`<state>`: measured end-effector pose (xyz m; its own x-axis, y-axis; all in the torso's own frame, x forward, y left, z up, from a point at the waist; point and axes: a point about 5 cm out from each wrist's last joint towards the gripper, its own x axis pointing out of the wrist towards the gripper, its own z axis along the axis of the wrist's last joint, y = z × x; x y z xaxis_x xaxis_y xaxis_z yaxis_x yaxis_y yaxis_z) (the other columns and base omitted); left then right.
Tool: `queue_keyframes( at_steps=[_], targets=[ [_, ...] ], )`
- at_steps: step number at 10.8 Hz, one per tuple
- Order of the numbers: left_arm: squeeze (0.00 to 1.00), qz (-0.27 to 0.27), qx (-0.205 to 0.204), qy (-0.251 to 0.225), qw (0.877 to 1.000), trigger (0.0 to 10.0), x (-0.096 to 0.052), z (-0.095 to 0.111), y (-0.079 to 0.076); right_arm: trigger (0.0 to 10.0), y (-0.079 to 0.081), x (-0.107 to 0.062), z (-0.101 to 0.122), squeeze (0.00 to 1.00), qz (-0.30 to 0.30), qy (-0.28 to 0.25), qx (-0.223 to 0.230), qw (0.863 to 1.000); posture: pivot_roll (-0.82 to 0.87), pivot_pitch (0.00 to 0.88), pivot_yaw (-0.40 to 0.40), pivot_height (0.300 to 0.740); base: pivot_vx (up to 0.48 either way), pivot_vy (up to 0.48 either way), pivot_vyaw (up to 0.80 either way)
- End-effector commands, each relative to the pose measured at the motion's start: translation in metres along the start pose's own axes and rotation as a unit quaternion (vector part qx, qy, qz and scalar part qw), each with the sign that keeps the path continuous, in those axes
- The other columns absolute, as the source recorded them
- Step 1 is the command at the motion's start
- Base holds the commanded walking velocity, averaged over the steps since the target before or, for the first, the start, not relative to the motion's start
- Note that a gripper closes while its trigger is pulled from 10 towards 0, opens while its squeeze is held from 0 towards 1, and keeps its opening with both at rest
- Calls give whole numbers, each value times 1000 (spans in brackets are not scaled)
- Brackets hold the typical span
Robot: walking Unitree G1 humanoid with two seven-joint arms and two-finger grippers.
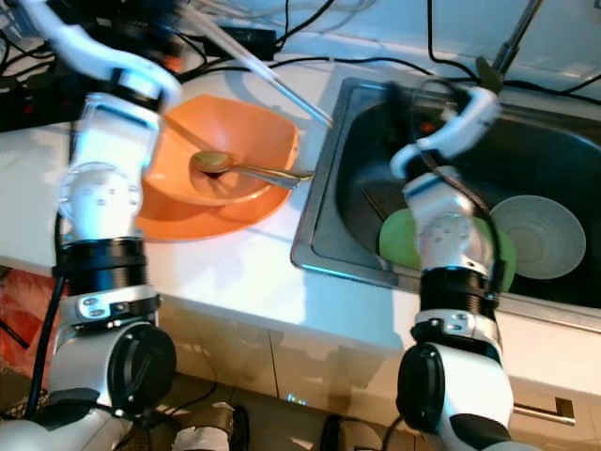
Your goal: Kitchen organization
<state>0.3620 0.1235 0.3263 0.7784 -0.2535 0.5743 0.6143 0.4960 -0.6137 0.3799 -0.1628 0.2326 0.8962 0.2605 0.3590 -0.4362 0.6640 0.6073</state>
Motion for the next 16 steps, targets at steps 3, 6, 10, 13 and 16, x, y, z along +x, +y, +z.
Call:
queue_keyframes(
  at_steps=[3,6,10,13,16],
  targets=[
    [0,-17,10,18,1000,10000,6,-4,-9,10000,3,-5,5,0,25,4,1,1000,64,119,-3,723,0,0,0],
    [0,-30,45,54,997,10000,8,-7,-10,10000,12,-9,5,0,70,16,-12,997,64,109,1,723,0,0,0],
    [0,30,-44,-25,998,10000,7,-10,0,10000,13,-7,2,0,43,-9,53,998,63,118,2,723,0,0,0],
    [0,64,-80,-43,994,10000,5,-23,5,10000,17,-3,0,0,23,-32,123,992,60,127,4,723,0,0,0],
    [0,81,-112,-68,988,10000,5,-29,6,10000,27,-1,4,0,32,-52,182,981,52,131,6,723,0,0,0]
  ],
)
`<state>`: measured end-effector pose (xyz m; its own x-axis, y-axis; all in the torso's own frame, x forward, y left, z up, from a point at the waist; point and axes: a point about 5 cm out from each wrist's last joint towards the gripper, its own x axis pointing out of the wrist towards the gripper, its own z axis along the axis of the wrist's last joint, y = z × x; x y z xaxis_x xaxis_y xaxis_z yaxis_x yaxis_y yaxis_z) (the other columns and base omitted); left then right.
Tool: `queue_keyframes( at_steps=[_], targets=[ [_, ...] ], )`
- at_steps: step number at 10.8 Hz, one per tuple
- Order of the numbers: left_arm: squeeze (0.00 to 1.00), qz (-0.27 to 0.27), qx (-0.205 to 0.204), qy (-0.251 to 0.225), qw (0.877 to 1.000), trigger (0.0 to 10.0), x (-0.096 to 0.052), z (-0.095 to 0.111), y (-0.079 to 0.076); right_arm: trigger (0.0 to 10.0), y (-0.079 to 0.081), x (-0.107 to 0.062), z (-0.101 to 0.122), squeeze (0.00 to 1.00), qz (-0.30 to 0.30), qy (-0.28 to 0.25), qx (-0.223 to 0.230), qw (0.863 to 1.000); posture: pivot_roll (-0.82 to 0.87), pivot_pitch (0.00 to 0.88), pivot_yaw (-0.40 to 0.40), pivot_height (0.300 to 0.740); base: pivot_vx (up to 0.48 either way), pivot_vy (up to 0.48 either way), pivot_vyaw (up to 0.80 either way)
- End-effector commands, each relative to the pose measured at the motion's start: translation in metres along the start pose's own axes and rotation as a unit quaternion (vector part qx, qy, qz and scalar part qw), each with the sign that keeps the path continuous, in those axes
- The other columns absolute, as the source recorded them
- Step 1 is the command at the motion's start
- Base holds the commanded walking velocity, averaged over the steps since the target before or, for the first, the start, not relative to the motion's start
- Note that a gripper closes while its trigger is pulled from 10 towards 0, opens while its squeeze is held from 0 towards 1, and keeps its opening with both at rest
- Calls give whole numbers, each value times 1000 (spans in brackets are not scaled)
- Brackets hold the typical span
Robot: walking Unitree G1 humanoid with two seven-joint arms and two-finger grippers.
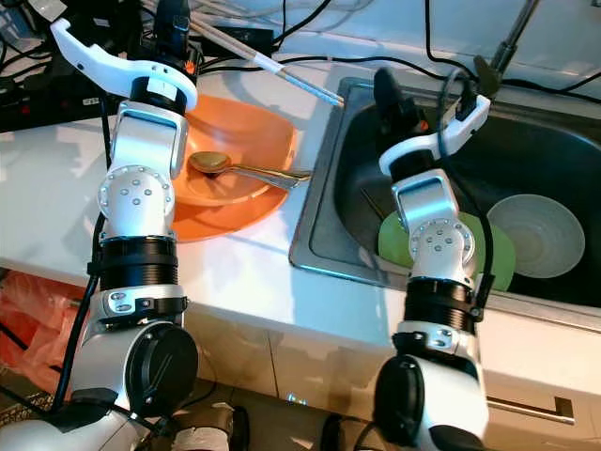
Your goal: Kitchen organization
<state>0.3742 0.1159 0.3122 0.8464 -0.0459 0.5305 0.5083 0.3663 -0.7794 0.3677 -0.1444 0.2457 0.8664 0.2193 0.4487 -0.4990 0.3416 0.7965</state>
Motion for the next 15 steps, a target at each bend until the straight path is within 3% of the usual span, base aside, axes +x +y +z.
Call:
queue_keyframes(
  at_steps=[1,6,15],
  targets=[
    [0,6,-38,7,999,10000,-1,-19,-6,10000,8,2,5,0,10,-10,16,1000,50,131,8,723,0,0,0],
    [0,11,-140,8,990,10000,-1,-30,-8,10000,14,1,-15,0,7,9,64,998,55,134,5,723,0,0,0],
    [0,-3,-126,46,991,10000,-2,-41,-14,10000,20,1,-17,0,15,13,71,997,53,130,14,723,0,0,0]
  ],
)
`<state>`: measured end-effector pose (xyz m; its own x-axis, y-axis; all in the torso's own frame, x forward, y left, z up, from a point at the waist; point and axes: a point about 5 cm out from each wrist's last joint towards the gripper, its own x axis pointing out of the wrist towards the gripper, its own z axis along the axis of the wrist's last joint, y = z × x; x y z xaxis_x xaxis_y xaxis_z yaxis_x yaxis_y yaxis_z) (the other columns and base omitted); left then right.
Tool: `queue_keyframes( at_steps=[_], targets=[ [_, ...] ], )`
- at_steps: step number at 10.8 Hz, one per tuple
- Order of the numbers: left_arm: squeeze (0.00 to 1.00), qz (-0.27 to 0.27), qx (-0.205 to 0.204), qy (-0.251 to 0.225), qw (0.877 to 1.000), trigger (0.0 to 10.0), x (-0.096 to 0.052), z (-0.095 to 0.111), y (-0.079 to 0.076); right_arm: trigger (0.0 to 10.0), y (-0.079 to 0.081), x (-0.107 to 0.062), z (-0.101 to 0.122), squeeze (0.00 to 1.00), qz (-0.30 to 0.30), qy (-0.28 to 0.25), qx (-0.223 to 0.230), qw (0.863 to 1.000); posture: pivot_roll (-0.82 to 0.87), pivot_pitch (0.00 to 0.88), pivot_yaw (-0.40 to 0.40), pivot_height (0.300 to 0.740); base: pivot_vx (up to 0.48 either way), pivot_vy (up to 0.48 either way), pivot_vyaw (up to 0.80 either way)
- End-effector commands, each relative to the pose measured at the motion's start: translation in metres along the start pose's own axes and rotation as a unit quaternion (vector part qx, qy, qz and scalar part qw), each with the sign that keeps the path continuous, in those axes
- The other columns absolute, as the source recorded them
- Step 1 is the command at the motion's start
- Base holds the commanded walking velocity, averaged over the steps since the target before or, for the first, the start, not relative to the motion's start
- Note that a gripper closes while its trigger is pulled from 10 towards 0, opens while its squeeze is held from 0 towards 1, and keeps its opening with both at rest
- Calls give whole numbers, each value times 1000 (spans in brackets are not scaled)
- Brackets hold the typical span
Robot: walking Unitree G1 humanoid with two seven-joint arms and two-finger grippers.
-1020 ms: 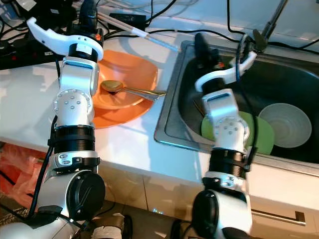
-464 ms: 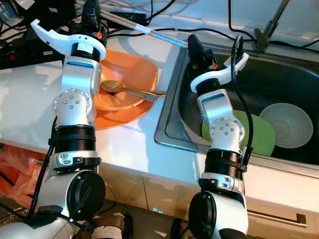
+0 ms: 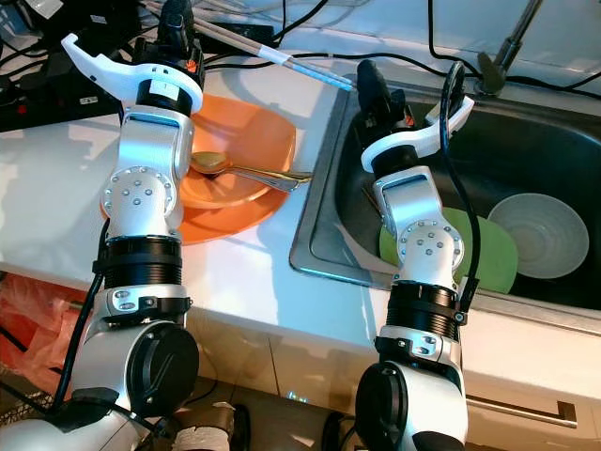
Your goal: Kitchen organization
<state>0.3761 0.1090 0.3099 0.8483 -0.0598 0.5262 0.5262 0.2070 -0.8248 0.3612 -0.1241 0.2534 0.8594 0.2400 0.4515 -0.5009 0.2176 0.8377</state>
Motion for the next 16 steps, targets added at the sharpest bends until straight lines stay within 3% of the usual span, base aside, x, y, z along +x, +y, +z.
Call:
queue_keyframes(
  at_steps=[1,7,9,11,13,16],
  targets=[
    [0,0,-40,41,998,10000,-2,-37,-8,10000,4,-1,-3,0,11,6,8,1000,53,128,15,723,0,0,0],
    [0,-6,-36,65,997,10000,-3,-45,-8,10000,8,-1,-12,0,17,21,8,1000,54,126,17,723,0,0,0],
    [0,-5,-40,53,998,10000,-2,-41,-8,10000,10,-1,-15,0,22,27,14,999,53,128,17,723,0,0,0],
    [0,-13,-68,24,997,10000,0,-33,-10,10000,11,-2,-21,0,23,35,31,999,52,130,15,723,0,0,0],
    [0,-10,-99,27,995,10000,-2,-36,-6,10000,12,-2,-24,0,23,36,54,998,51,129,15,723,0,0,0],
    [0,-6,-102,47,994,10000,-4,-44,-3,10000,15,-1,-26,0,25,37,69,997,51,128,14,723,0,0,0]
  ],
)
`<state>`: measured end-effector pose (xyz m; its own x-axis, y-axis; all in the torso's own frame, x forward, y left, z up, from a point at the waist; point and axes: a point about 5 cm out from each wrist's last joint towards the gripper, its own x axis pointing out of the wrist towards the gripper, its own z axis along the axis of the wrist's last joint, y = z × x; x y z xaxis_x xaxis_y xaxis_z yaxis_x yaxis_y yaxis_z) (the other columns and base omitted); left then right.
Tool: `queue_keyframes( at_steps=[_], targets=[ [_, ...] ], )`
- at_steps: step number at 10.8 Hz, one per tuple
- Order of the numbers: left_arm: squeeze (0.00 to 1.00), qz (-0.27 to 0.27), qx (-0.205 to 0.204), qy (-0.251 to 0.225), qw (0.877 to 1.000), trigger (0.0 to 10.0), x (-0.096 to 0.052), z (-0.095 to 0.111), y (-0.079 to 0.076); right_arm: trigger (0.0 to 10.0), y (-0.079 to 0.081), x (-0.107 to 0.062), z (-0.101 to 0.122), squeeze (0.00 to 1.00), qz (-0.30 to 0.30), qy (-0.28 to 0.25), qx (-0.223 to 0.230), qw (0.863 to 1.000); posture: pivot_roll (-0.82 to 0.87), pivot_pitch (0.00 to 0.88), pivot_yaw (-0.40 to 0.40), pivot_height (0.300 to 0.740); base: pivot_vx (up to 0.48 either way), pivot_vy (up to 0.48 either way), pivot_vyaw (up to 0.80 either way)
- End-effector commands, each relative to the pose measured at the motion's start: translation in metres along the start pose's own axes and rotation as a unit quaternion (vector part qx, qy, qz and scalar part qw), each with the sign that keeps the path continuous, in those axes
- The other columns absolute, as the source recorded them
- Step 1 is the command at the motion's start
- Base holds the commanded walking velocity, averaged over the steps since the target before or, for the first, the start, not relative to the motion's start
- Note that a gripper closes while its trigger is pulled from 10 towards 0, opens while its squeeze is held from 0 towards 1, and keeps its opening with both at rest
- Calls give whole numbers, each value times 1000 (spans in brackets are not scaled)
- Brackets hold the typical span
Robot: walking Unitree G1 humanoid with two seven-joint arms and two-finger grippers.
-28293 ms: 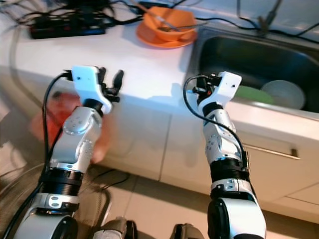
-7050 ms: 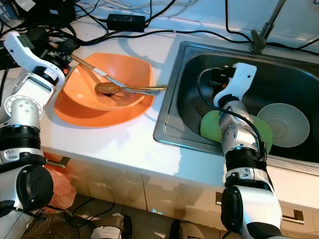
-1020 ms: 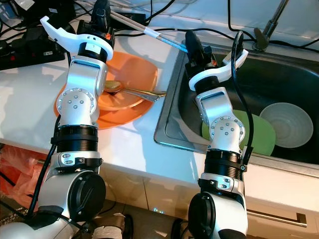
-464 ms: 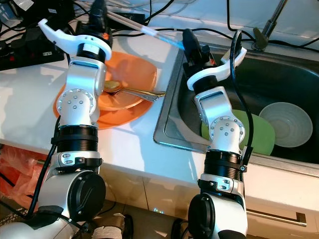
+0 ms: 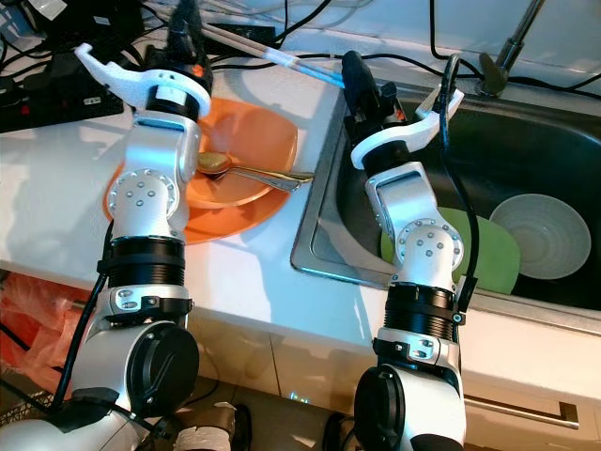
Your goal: Kitchen organization
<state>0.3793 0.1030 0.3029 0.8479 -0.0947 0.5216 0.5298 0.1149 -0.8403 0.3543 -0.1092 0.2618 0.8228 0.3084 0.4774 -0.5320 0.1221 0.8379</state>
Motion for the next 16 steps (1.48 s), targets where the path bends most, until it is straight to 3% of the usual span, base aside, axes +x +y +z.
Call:
queue_keyframes(
  at_steps=[1,4,5,6,11,12,16],
  targets=[
    [0,-1,-55,41,998,10000,-3,-41,-4,10000,0,-1,-15,0,1,6,29,1000,50,130,14,723,0,0,0],
    [0,9,-54,58,997,10000,-4,-48,1,10000,1,-1,-16,0,2,7,35,999,50,130,17,723,0,0,0],
    [0,9,-55,59,997,10000,-4,-48,1,9098,1,-1,-17,0,1,7,36,999,50,131,18,723,0,0,0],
    [0,10,-55,60,997,10000,-4,-48,1,0,1,-2,-17,0,0,5,38,999,50,130,17,723,0,0,0],
    [0,10,-44,72,996,10000,-5,-51,2,0,0,-2,-17,0,-3,3,44,999,53,129,17,723,0,0,0],
    [1000,4,-41,82,996,10000,-5,-54,1,0,0,-2,-17,0,-2,3,45,999,53,129,17,723,0,0,0],
    [1000,-9,-43,100,994,10000,-7,-59,-3,0,-1,-1,-11,0,-8,-15,57,998,52,124,19,723,0,0,0]
  ],
)
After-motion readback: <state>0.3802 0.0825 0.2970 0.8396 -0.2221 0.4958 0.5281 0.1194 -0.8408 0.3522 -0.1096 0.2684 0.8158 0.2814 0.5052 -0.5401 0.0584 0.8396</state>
